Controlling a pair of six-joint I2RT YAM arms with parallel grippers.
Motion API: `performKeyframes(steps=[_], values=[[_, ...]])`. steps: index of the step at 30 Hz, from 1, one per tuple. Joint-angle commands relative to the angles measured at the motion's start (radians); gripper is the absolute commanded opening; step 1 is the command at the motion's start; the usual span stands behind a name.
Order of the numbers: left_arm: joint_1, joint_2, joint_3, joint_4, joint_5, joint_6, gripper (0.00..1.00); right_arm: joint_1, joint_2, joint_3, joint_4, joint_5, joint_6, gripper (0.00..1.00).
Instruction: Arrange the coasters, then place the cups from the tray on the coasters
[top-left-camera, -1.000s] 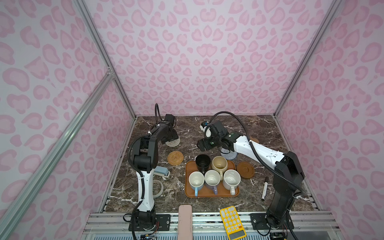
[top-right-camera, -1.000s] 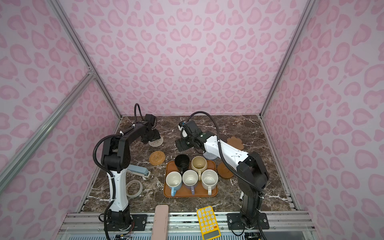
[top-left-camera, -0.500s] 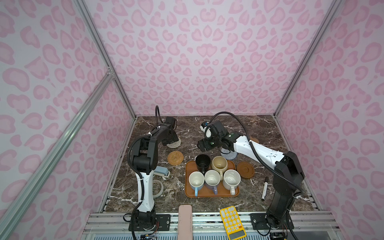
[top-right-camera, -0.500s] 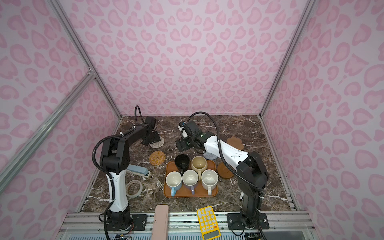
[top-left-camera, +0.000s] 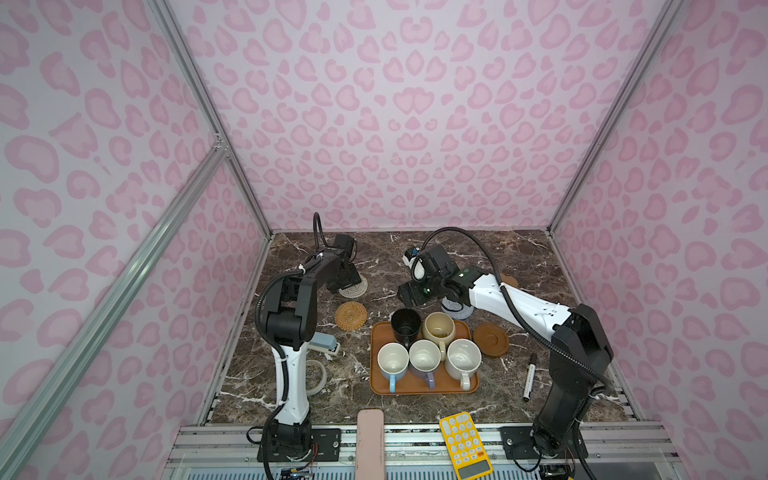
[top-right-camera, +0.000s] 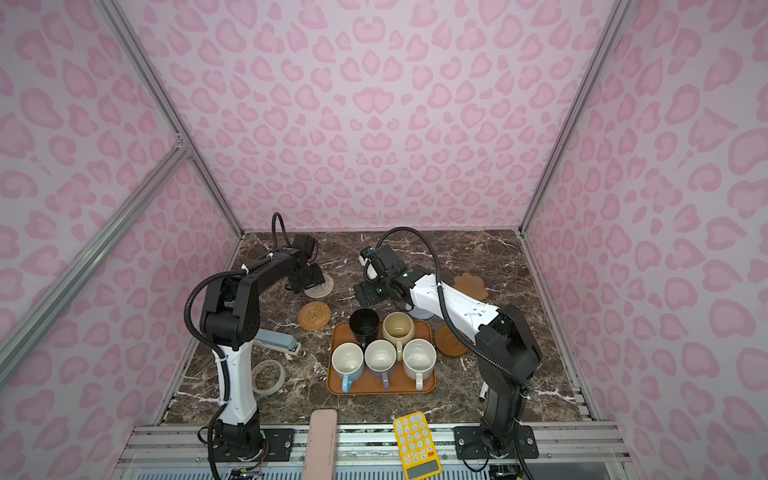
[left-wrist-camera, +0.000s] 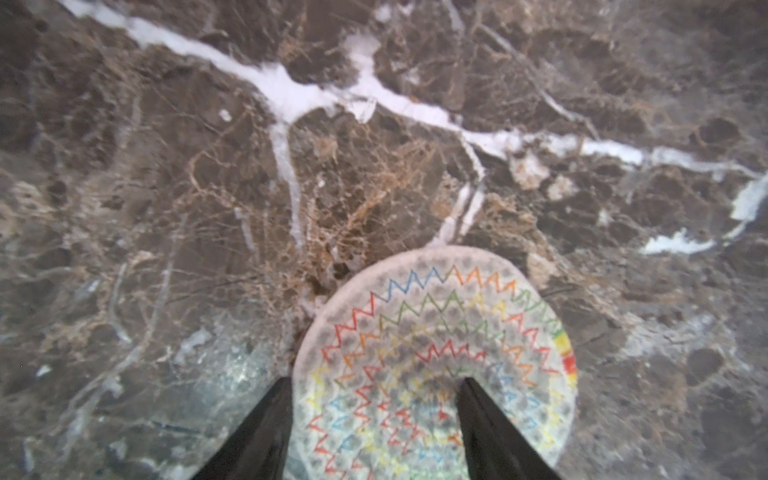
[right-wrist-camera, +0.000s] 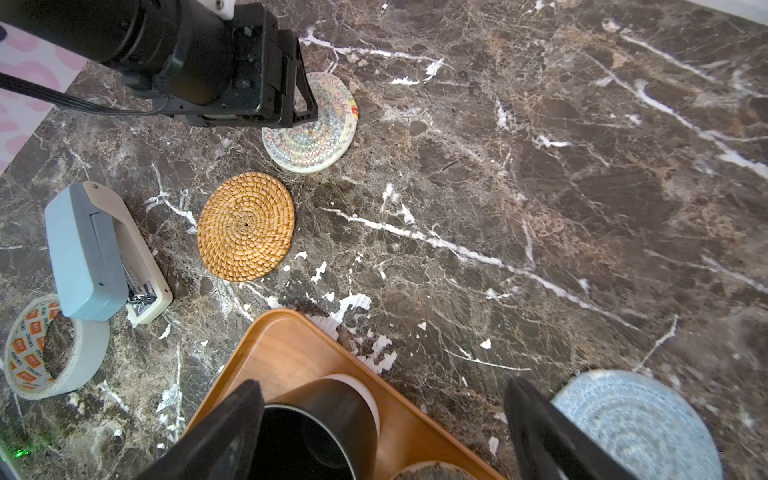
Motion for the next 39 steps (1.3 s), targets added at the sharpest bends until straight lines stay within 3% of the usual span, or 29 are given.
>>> performKeyframes(steps=[1,10,15,20,26,30,39], values=[[-0.001,0.006,0.027,-0.033,0.006,-0.008,0.66,-0.001,-0.007,-0.005,-0.003,0.011,-0.001,0.93],[0.004,-0.014,0.075,-0.062,-0.005,-0.022,0.7,-0.004,-0.03,-0.005,-0.01,0.011,-0.002,0.93],[0.012,-0.096,0.065,-0.08,-0.012,-0.018,0.75,-0.008,-0.063,-0.006,-0.017,0.017,0.003,0.96],[0.012,-0.274,-0.036,-0.074,-0.008,0.027,0.77,-0.01,-0.101,0.005,-0.039,0.01,-0.01,1.0],[0.011,-0.478,-0.186,-0.087,0.139,0.082,0.72,-0.011,-0.177,-0.029,-0.049,0.019,-0.036,1.0],[-0.005,-0.582,-0.329,-0.073,0.176,0.059,0.71,-0.015,-0.214,-0.042,-0.093,0.029,-0.056,0.99],[-0.081,-0.555,-0.466,-0.022,0.117,0.02,0.67,-0.026,-0.259,-0.116,-0.08,-0.028,-0.024,0.99]])
